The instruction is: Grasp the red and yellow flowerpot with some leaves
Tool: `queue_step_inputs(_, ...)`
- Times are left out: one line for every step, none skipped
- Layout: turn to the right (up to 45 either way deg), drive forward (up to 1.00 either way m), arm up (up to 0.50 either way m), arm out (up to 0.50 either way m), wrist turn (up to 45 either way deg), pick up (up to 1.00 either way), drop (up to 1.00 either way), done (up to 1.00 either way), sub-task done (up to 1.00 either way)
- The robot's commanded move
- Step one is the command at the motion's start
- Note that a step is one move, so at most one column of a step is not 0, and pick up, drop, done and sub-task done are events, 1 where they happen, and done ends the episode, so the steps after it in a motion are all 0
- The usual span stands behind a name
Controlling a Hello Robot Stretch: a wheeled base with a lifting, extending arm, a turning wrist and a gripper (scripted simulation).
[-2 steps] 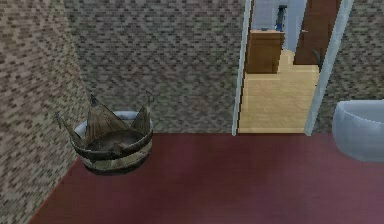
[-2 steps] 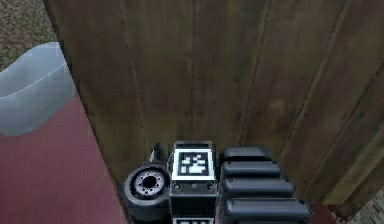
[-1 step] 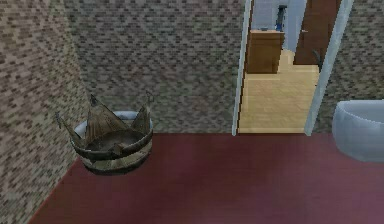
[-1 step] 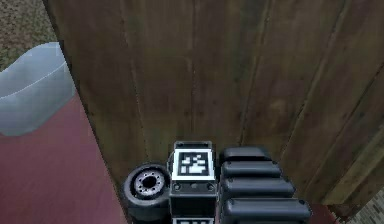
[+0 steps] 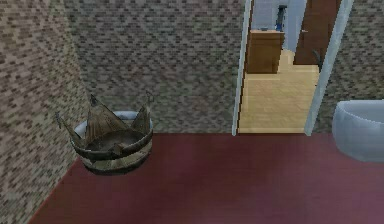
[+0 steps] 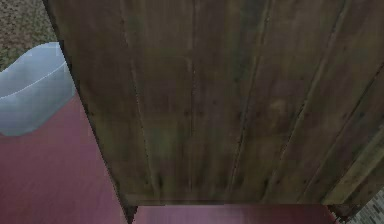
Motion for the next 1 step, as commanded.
queue_step_inputs(0.0,0.0,-0.5,0.0,0.0,0.0,0.0,0.0,0.0)
